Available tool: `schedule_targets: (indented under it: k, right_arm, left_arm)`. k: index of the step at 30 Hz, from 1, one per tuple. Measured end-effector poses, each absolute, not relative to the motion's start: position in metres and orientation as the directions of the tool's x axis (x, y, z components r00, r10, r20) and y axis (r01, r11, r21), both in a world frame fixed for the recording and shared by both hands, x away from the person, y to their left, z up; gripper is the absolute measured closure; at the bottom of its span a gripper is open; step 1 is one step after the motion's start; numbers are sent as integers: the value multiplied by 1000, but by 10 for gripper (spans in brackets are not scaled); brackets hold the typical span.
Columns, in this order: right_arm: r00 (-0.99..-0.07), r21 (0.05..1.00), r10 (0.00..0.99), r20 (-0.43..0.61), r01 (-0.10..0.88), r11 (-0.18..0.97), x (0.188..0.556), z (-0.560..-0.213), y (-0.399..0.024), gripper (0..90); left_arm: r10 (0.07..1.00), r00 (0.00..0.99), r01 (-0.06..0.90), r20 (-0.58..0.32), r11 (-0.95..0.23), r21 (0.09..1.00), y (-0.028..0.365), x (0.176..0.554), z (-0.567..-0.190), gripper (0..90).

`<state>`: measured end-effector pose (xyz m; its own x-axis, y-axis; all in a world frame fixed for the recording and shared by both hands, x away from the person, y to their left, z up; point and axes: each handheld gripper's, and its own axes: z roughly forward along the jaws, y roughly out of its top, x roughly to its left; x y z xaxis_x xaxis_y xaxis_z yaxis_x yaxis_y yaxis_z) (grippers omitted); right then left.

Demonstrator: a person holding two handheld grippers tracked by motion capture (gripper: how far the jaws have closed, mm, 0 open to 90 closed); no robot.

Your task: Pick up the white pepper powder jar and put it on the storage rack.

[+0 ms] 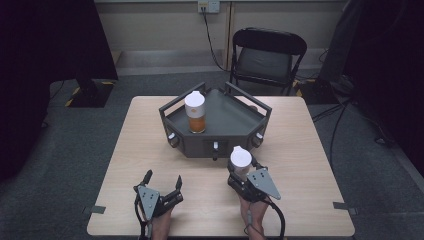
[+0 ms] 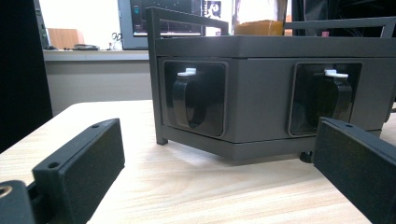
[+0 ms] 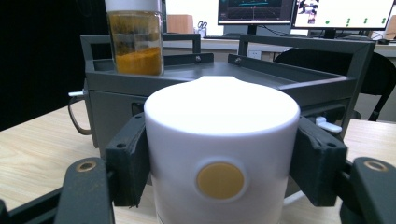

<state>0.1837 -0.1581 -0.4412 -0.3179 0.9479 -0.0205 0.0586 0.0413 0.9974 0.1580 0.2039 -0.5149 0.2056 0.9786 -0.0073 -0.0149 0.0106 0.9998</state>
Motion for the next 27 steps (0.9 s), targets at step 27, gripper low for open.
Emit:
schedule_targets:
  k: [27]
  right_arm:
    - [-349,999,937,-22,37,37,192,-401,-161,300]
  left_arm:
    - [979,205,-15,-7,10,1000,204,158,-515,18]
